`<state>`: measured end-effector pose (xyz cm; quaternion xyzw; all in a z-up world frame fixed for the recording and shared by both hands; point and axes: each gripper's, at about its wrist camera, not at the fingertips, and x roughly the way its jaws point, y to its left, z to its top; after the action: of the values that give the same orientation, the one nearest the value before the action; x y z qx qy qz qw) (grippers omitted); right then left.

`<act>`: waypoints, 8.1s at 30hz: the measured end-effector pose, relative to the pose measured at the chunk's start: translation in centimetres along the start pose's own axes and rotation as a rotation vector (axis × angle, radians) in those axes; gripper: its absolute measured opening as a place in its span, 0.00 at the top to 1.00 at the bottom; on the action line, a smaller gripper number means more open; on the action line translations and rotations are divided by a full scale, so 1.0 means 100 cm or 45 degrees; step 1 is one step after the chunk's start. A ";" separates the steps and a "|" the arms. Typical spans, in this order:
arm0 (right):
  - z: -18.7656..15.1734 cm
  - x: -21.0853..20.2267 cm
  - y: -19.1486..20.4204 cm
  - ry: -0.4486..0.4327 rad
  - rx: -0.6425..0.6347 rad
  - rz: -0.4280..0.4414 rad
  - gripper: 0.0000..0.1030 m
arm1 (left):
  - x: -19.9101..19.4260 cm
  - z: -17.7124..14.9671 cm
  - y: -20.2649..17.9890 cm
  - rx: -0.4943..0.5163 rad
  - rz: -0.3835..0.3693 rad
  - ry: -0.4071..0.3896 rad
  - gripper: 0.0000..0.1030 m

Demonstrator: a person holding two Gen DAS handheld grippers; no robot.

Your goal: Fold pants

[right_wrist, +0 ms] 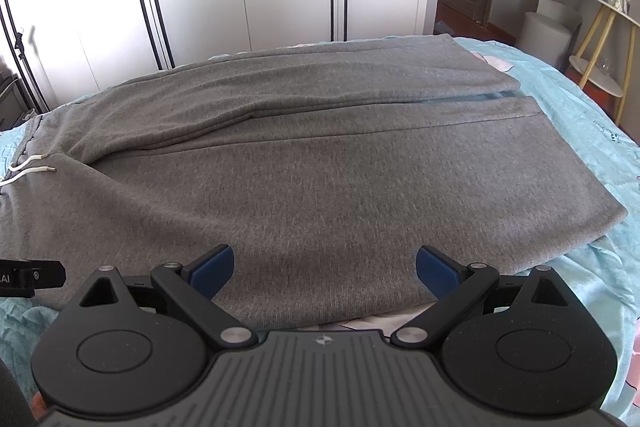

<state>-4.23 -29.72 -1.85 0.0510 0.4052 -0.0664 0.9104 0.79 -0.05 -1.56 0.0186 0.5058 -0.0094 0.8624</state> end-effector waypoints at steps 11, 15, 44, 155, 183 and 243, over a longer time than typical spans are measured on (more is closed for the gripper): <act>0.000 0.004 0.000 0.012 -0.008 -0.007 0.05 | 0.006 0.000 0.000 0.004 -0.006 0.023 0.00; 0.000 0.005 -0.001 0.019 -0.009 -0.006 0.05 | 0.008 0.000 -0.001 0.009 -0.006 0.031 0.00; 0.001 0.013 0.000 0.038 -0.005 -0.001 0.05 | 0.023 0.003 -0.003 0.027 -0.005 0.080 0.00; 0.134 0.153 -0.204 0.077 0.792 0.058 0.96 | 0.157 0.245 0.216 -0.762 -0.175 0.069 0.34; 0.213 0.235 -0.163 0.159 0.460 -0.048 0.91 | 0.200 0.280 0.246 -0.904 -0.162 0.103 0.89; -0.011 0.068 -0.296 -0.127 1.118 -0.144 0.84 | 0.071 -0.093 0.319 -1.246 -0.447 -0.163 0.33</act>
<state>-5.29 -59.34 -8.81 0.4073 0.2965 -0.2843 0.8157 -2.76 32.23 -11.62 -0.4721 0.3928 0.0824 0.7849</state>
